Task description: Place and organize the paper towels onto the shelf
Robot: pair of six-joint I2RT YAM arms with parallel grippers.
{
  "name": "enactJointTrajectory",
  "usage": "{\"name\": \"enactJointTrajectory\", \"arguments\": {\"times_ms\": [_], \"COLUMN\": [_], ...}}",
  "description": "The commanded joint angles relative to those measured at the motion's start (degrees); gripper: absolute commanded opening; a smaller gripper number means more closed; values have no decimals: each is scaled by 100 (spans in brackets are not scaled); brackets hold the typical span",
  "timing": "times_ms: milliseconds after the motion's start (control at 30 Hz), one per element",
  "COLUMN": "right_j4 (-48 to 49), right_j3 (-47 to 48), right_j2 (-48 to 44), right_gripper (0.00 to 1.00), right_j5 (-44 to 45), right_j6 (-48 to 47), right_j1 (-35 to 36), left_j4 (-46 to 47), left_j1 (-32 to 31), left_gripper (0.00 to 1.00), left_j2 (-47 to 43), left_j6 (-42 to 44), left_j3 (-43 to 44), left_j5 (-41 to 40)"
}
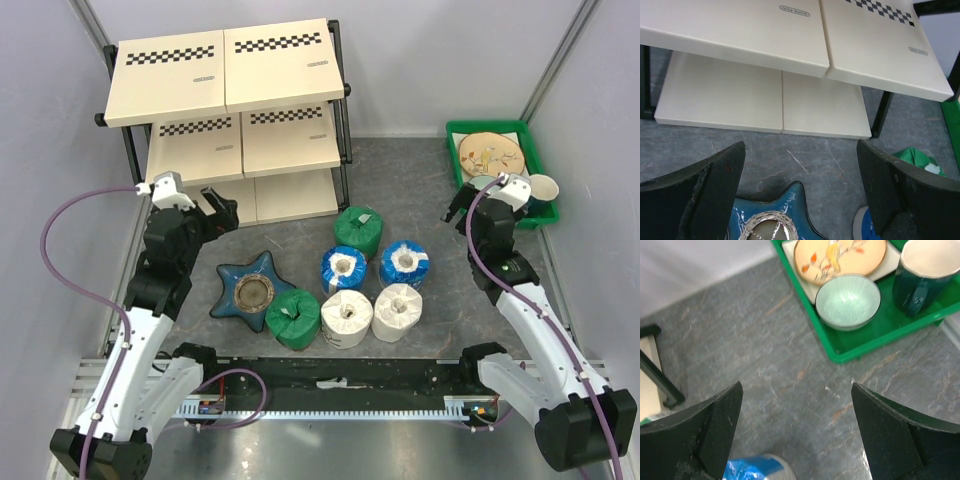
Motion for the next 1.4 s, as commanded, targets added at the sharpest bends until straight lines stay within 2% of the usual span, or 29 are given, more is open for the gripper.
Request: {"name": "enactJointTrajectory", "arguments": {"times_ms": [0,100,167,333,400,467,500,600,700,833,1100,1367], "right_j4": [-738,-984,-1108,-1319,-1372,-1390,-1390,-1425,-1513,-1653,-1680,-1741], "right_j3": [320,364,381,224,179,153,153,170,197,144,-5,-14], "right_j2": [59,-11,-64,-248,-257,-231,-222,-222,-354,-555,-679,-881], "right_gripper": [98,98,98,98,98,98,98,98,98,98,98,98], "right_j5": [-297,-76,-181,-252,-279,-322,-331,-340,-375,-358,-586,-762], "right_j6": [158,141,158,378,457,449,457,422,396,361,378,255], "right_j1": [0,-8,-8,0,-8,-8,-8,-8,-8,0,-8,0], "left_j4": [-605,-587,-605,-719,-737,-623,-570,-377,-376,-368,-289,-148], "left_j1": [-9,-70,-325,-1403,-1765,-2503,-3106,-4066,-4525,-4817,-4834,-4817], "left_gripper": [100,100,100,99,99,99,99,99,99,99,97,96], "left_j2": [79,0,-176,-352,-116,261,420,1009,1642,2196,3092,3278], "left_j6": [-427,-365,-383,-488,-558,-690,-717,-848,-1077,-1218,-841,-892], "left_j3": [311,259,171,100,118,153,196,354,530,706,1137,1059], "left_j5": [1051,1633,1661,704,266,-348,-613,-1502,-1793,-1934,-1951,-1723]}}
